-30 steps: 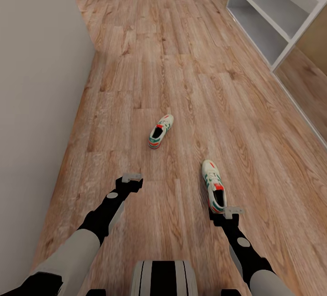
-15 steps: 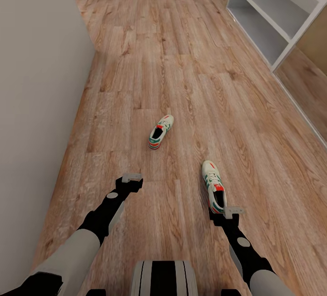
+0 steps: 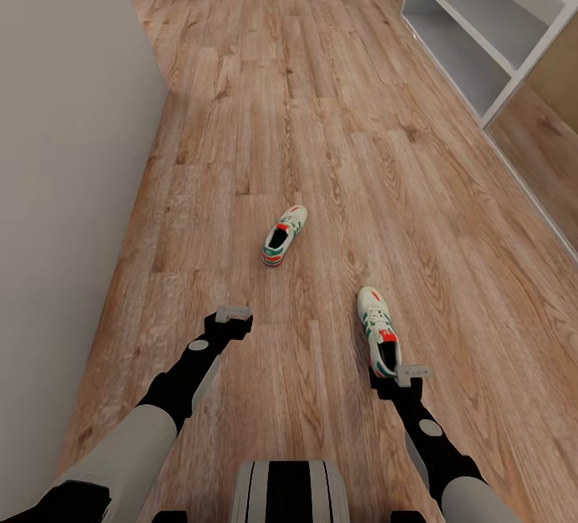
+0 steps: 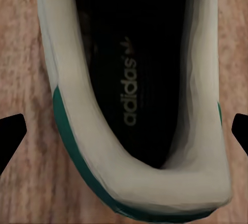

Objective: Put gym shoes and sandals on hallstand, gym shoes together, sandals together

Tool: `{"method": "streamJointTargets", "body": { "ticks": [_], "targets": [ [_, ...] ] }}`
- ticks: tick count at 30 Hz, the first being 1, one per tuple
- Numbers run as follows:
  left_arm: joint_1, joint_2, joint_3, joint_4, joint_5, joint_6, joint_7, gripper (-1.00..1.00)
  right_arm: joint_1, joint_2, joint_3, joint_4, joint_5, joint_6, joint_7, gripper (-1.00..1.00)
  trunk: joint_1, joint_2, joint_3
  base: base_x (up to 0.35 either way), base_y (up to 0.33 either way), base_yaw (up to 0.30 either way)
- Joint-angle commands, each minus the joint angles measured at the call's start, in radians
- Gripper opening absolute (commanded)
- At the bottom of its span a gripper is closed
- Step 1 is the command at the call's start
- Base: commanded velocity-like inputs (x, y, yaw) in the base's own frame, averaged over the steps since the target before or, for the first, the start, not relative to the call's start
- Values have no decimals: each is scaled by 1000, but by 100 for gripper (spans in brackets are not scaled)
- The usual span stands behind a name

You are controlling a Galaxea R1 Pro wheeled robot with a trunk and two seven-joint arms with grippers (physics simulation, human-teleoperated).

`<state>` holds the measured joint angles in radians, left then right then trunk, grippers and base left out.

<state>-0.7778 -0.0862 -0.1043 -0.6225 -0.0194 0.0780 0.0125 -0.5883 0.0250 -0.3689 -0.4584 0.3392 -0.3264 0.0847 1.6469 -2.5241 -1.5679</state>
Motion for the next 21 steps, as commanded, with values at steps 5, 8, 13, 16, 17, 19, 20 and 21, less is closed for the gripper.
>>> {"method": "streamJointTargets", "body": {
  "ticks": [5, 8, 13, 16, 17, 19, 20, 21],
  "targets": [
    [0, 0, -2, -2, -2, 6, 1, 100, -1, 1, -8, 0, 3, -3, 9, 100, 0, 0, -1, 24, 0, 0],
    [0, 0, -2, -2, -2, 6, 1, 100, -1, 1, -8, 0, 3, -3, 9, -100, 0, 0, -1, 11, 0, 0],
    [0, 0, -1, -1, -2, 6, 1, 100, 0, 1, -8, 0, 3, -3, 9, -100, 0, 0, -1, 3, 0, 0],
    [0, 0, 0, 1, -2, 5, 0, 100, -1, 1, -8, 0, 3, -3, 9, -100, 0, 0, -1, 0, 0, 0],
    [0, 0, 0, 2, -2, 5, 0, 100, -1, 0, -8, 0, 3, -3, 9, -100, 0, 0, -1, 0, 0, 0],
    [0, 0, 0, 1, -2, 5, 0, 100, -1, 0, -8, 0, 3, -3, 9, -100, 0, 0, -1, 0, 0, 0],
    [0, 0, 0, 1, -2, 5, 0, 100, -1, 1, -8, 0, 3, -3, 9, -100, 0, 0, -1, 0, 0, 0],
    [0, 0, 0, 1, -2, 5, 0, 100, 0, 1, -8, 0, 3, -3, 9, -100, 0, 0, -1, 0, 0, 0]
  ]
}}
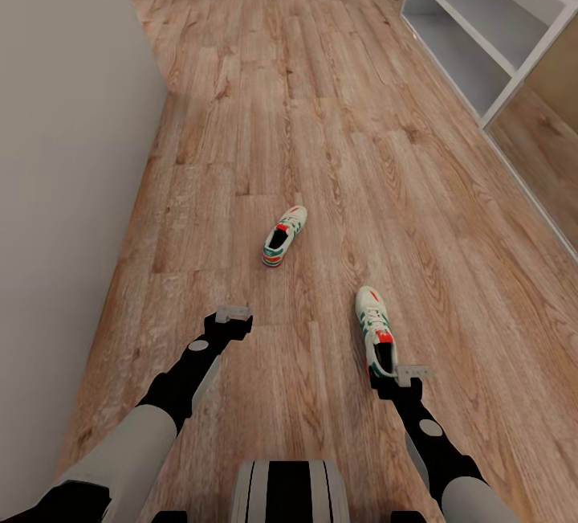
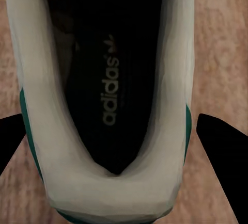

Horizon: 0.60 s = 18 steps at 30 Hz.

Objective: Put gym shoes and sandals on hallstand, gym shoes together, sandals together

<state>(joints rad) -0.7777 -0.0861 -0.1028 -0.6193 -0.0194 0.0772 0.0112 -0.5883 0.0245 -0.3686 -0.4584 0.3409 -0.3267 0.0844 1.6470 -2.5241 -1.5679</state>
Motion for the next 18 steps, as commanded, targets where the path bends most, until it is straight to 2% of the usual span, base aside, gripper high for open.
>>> {"method": "streamJointTargets", "body": {
  "ticks": [1, 18],
  "targets": [
    [0, 0, -2, -2, -2, 6, 1, 100, -1, 1, -9, 0, 1, -3, 9, -100, 0, 0, -1, 0, 0, 0],
    [6, 2, -3, -8, -2, 6, 1, 100, -1, 2, -9, 0, 1, -3, 9, -100, -1, 0, 3, 0, 0, 0]
  ]
}}
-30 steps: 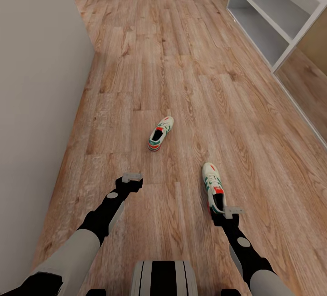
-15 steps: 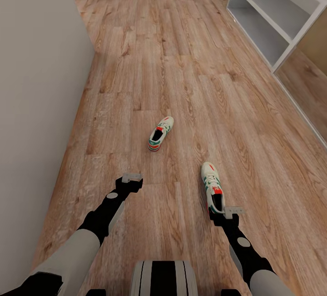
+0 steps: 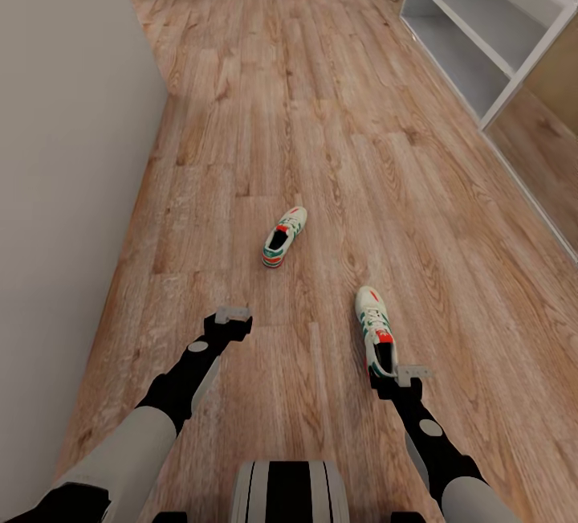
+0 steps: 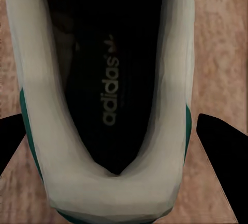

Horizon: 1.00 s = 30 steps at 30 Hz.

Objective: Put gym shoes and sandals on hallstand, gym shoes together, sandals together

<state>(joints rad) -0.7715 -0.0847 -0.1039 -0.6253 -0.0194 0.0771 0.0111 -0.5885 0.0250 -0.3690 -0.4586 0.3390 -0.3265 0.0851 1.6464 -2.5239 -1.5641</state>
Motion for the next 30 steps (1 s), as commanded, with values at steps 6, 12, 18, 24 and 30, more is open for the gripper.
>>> {"method": "streamJointTargets", "body": {
  "ticks": [6, 12, 18, 24, 30],
  "targets": [
    [2, 0, -1, -2, -2, 6, 1, 100, 0, 1, -8, 0, 3, -3, 8, -100, -3, 1, 23, 0, 0, 0],
    [19, 0, -3, -1, -4, 5, 1, 100, 0, 1, -8, 1, 4, -3, 10, -100, -4, 2, 31, 0, 0, 0],
    [43, 3, -3, 0, -4, -55, 2, 100, 0, 0, -8, 0, 3, -3, 10, -100, -5, 3, 46, 0, 0, 0],
    [45, 3, -3, 9, -4, -67, 3, 100, 0, 0, -8, 0, 4, -3, 10, -100, -8, 4, 69, 0, 0, 0],
    [72, 3, -3, 9, -4, -71, 3, 100, -1, -1, -10, -2, 3, -3, 10, -100, -11, 5, 92, 0, 0, 0]
  ]
}}
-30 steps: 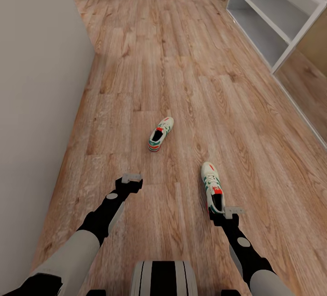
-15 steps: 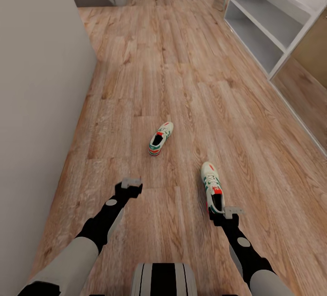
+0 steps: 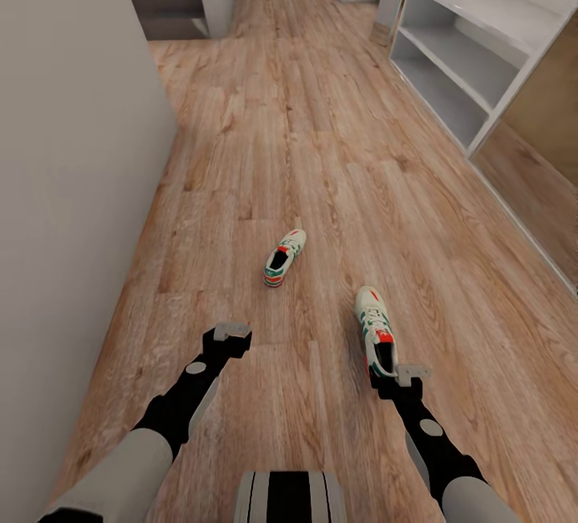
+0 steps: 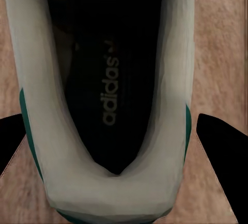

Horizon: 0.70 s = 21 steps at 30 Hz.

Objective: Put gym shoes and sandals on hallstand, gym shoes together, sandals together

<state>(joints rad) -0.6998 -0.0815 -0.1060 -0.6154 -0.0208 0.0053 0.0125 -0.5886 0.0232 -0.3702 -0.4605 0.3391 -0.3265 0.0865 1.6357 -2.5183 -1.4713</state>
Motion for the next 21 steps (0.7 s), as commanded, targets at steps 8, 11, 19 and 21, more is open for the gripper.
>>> {"method": "streamJointTargets", "body": {
  "ticks": [8, 11, 19, 21],
  "targets": [
    [18, 1, 0, 3, -1, -1, 2, 100, 0, -11, -9, -2, 2, -4, 8, -100, -4, 2, 31, 0, 0, 0],
    [45, 2, 0, 3, -2, -1, 5, 100, 0, -14, -9, -4, 0, -5, 7, -100, -5, 2, 42, 0, 0, 0],
    [91, 6, 2, 3, -4, -13, 12, 100, 0, -14, -7, -3, 0, -5, 6, -100, -9, 4, 73, 0, 0, 0],
    [110, 9, 4, 4, -5, -33, 14, 100, 0, -15, -7, -4, 0, -5, 7, -100, -10, 5, 81, 0, 0, 0]
  ]
}}
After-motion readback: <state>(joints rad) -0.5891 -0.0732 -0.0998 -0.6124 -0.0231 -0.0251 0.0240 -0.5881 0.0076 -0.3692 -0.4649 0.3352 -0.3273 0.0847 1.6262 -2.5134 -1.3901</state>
